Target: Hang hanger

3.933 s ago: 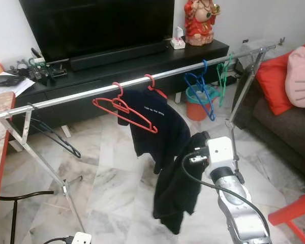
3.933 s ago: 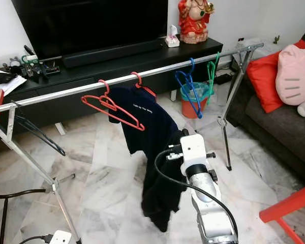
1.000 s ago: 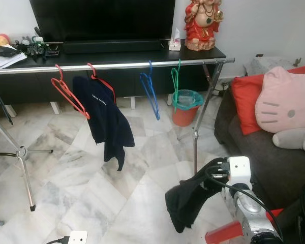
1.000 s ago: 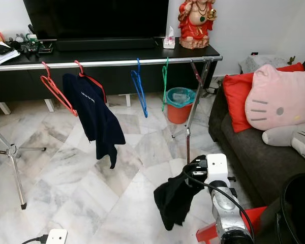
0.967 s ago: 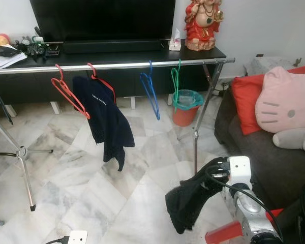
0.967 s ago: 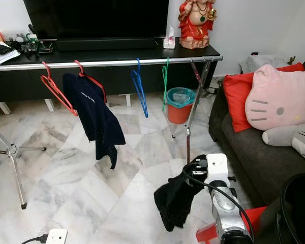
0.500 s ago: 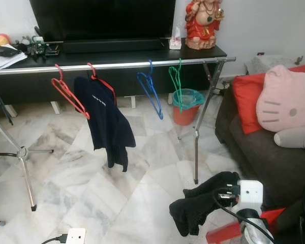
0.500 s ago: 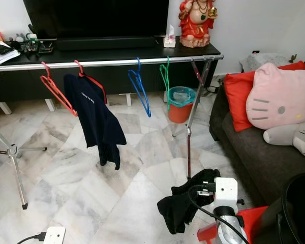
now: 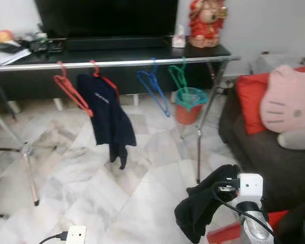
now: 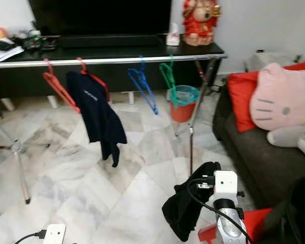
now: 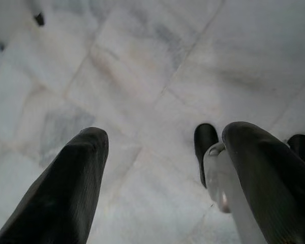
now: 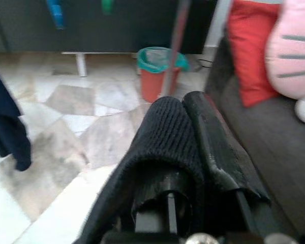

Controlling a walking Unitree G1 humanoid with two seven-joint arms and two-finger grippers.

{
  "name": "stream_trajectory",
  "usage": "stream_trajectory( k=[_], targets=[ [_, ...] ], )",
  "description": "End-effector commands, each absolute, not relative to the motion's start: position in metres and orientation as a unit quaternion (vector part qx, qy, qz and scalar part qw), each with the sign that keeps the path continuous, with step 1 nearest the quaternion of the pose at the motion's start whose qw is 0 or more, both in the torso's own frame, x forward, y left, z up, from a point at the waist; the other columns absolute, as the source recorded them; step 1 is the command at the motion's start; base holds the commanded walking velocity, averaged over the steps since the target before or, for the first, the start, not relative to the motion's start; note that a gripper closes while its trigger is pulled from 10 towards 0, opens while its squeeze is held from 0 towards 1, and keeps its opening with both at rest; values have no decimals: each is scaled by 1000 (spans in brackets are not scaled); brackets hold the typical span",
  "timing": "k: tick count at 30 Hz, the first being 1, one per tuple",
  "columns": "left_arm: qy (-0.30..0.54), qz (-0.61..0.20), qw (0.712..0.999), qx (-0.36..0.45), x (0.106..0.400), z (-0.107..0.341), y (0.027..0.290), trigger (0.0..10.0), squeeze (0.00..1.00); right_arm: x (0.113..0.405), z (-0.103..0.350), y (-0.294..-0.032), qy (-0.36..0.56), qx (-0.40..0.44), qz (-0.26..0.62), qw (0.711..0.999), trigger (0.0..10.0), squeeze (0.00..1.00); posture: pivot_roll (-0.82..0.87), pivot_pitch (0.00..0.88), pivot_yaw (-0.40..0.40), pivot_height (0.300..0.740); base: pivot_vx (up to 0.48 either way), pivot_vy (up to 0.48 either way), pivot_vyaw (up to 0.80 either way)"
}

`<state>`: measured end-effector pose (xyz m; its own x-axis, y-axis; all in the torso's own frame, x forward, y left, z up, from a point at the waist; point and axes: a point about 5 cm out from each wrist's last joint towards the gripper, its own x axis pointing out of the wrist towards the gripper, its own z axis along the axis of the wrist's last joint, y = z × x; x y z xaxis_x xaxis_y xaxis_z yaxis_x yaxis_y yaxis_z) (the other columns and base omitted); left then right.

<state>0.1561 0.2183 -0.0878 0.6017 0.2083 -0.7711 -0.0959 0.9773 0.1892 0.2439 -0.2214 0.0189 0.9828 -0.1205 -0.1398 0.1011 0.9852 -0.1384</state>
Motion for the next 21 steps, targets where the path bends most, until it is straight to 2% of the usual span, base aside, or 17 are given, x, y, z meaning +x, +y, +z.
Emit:
stream_trajectory(
  k=[1, 17, 21],
  targets=[
    [443, 92, 890, 63, 152, -89, 220, 10000, 0, 246, 20, -223, 77, -67, -56, 993, 10000, 0, -89, 0, -26, 740, 0, 0, 0],
    [445, 89, 889, 65, 152, -89, 220, 10000, 0, 248, 16, -225, 96, -78, -42, 991, 10000, 0, -87, 0, -31, 740, 277, 0, 0],
    [445, 89, 889, 65, 152, -90, 219, 10000, 0, 248, 15, -225, 99, -79, -41, 991, 10000, 0, -86, 0, -34, 740, 317, 0, 709]
  ],
)
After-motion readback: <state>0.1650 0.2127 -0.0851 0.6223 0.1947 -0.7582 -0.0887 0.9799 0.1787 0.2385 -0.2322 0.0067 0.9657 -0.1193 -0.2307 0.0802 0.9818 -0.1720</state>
